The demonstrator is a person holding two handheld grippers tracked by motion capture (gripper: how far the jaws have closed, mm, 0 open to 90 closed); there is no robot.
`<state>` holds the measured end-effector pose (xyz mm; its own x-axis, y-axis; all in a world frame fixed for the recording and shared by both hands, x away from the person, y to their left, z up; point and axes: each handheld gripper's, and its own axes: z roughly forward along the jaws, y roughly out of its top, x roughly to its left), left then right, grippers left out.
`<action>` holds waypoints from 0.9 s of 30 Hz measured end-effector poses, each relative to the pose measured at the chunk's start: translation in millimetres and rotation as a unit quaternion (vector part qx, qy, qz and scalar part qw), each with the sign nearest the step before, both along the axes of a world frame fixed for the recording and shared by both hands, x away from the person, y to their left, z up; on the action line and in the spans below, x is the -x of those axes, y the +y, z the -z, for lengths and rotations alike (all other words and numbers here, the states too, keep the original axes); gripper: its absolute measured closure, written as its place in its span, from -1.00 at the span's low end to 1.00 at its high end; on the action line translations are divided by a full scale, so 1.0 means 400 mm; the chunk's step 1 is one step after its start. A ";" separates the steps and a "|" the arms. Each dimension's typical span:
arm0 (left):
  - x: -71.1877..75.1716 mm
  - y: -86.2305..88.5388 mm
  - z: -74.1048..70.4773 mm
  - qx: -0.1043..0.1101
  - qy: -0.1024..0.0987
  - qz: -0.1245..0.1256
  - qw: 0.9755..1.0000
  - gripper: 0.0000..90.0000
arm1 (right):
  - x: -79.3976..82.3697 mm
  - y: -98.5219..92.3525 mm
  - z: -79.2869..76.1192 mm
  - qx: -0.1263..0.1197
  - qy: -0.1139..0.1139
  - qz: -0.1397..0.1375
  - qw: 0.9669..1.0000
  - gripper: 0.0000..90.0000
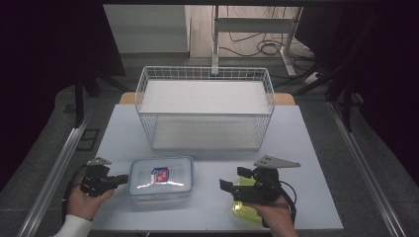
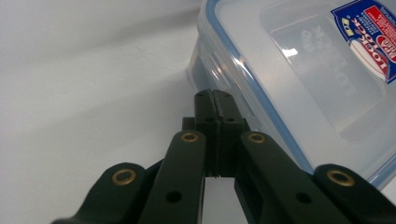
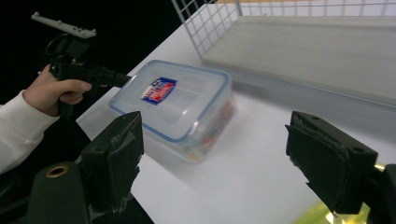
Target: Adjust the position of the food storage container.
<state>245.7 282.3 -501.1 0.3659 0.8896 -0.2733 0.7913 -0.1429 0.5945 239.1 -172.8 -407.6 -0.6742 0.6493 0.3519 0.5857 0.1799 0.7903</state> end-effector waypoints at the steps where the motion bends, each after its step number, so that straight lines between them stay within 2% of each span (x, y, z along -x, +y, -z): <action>1: -0.001 0.001 0.001 0.002 0.000 0.001 1.000 1.00 | 0.003 0.013 0.000 0.004 -0.004 -0.003 1.000 -0.58; 3: -0.003 0.004 0.003 0.008 0.000 0.001 1.000 1.00 | 0.005 0.036 0.000 0.011 -0.005 -0.005 1.000 -0.58; 6: -0.003 0.005 0.005 0.011 -0.001 0.000 1.000 1.00 | -0.017 0.071 0.012 0.007 0.011 0.005 1.000 -0.58; 9: -0.005 0.006 0.006 0.015 0.000 0.000 1.000 1.00 | -0.028 0.087 0.021 0.009 0.016 0.008 1.000 -0.58; 14: -0.011 0.001 0.010 0.015 0.001 -0.001 1.000 1.00 | -0.047 0.118 0.040 -0.001 0.025 0.008 1.000 -0.59; 18: -0.011 -0.003 0.010 0.015 0.000 -0.001 1.000 1.00 | -0.055 0.130 0.061 -0.003 0.034 0.003 0.999 -0.59; 27: -0.024 -0.040 0.007 0.013 0.003 0.009 1.000 1.00 | -0.061 0.126 0.070 -0.006 0.041 0.002 0.999 -0.59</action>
<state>255.5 266.3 -503.8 0.3793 0.8757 -0.2989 0.7924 -0.1406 0.5935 263.5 -122.4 -435.6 -0.6404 0.6467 0.4143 0.6497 0.1685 0.7413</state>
